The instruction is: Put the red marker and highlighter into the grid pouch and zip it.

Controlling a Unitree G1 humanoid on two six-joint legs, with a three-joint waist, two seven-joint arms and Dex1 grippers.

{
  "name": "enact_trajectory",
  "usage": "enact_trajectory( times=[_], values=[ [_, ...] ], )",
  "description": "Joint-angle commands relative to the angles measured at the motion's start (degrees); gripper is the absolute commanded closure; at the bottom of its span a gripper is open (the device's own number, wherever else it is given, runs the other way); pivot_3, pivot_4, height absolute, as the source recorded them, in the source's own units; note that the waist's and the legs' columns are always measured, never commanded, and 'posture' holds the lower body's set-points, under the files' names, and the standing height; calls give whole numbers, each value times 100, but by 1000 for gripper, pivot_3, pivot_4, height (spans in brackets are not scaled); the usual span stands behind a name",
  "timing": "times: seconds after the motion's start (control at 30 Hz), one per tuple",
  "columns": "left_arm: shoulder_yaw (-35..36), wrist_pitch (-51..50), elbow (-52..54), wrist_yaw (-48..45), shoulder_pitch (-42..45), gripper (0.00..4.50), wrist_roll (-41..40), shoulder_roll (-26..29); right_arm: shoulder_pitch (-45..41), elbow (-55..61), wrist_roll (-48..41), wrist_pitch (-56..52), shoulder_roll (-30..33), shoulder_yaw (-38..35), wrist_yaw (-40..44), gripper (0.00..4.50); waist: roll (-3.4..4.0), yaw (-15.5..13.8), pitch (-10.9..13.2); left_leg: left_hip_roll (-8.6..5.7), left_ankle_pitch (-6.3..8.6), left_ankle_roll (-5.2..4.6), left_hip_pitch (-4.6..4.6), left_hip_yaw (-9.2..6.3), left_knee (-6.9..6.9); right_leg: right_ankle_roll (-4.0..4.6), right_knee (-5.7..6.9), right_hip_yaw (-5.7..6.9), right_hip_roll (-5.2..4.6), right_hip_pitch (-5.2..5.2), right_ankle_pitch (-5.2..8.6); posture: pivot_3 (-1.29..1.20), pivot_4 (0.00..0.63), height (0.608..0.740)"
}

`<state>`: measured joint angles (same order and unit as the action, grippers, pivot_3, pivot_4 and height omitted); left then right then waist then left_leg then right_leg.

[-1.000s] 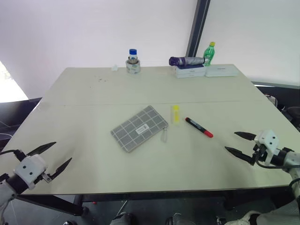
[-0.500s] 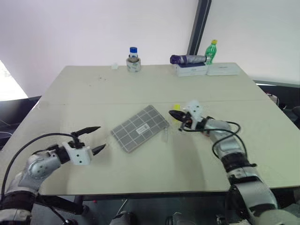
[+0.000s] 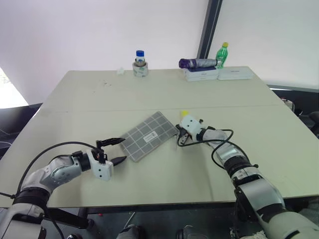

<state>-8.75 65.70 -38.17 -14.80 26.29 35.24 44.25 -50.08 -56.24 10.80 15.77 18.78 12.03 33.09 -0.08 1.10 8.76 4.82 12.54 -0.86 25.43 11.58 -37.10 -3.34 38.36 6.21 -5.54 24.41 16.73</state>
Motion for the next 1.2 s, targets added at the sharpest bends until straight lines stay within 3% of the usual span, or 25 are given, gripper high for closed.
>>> enact_trajectory(
  times=[0.03, 0.47, 0.57, 0.77, 0.9, 1.0, 1.13, 1.2],
  values=[
    [-292, 27, -147, 192, 95, 376, 264, -8, -74, 74, 16, 149, -70, 4, 40, 4450, 1, -6, 0, 0, 0, 0, 0, 0, 0, 0, 0, 0, 0, 0, 0, 0, 150, 740],
    [-842, 107, -293, 563, 306, 376, 422, -67, 14, 275, 40, 148, -194, 66, 176, 4450, 3, -8, -2, -1, -1, 1, -5, 0, -2, 0, 4, -1, 0, -4, 0, 0, 150, 740],
    [-914, 99, -419, 401, 305, 1231, 190, -76, 22, 299, 54, 154, -186, 82, 176, 4500, 4, -3, -3, -1, -1, 1, -6, 1, -2, 0, 5, -1, 0, -4, 0, 0, 150, 740],
    [-971, 144, -386, 339, 283, 4243, -21, -82, 13, 394, -52, 147, -188, 49, 370, 4500, 16, -5, -10, 0, -1, 1, -8, 2, -2, -1, 6, -4, 0, -5, 0, 0, 150, 740],
    [-939, 81, -295, 253, 243, 4385, -257, -97, 116, 714, -654, -164, -290, -221, 1061, 4500, 17, 2, -10, -1, -1, 1, -10, 3, -2, -1, 6, -5, 0, -7, 0, 0, 150, 740],
    [-884, 34, -233, 193, 191, 4500, -408, -65, 252, 1186, -1139, -544, -323, -441, 1556, 3634, 17, 6, -10, -2, -1, 1, -10, 2, -2, -1, 6, -5, 1, -7, 0, 0, 150, 740],
    [-766, -124, -138, 71, 49, 4500, -763, -60, 352, 1847, -1562, -1104, -349, -822, 1351, 1711, 17, 7, -10, -1, -1, 1, -10, -2, -3, -1, 9, -5, 3, -6, 0, 0, 150, 740],
    [-695, -272, -41, -39, -55, 4500, -1112, -103, 534, 2423, -1876, -1905, -260, -971, 1444, 676, 17, -3, -10, 1, -1, 1, -9, -16, -4, -1, 8, -6, 2, -6, 0, 0, 150, 740]
  ],
)
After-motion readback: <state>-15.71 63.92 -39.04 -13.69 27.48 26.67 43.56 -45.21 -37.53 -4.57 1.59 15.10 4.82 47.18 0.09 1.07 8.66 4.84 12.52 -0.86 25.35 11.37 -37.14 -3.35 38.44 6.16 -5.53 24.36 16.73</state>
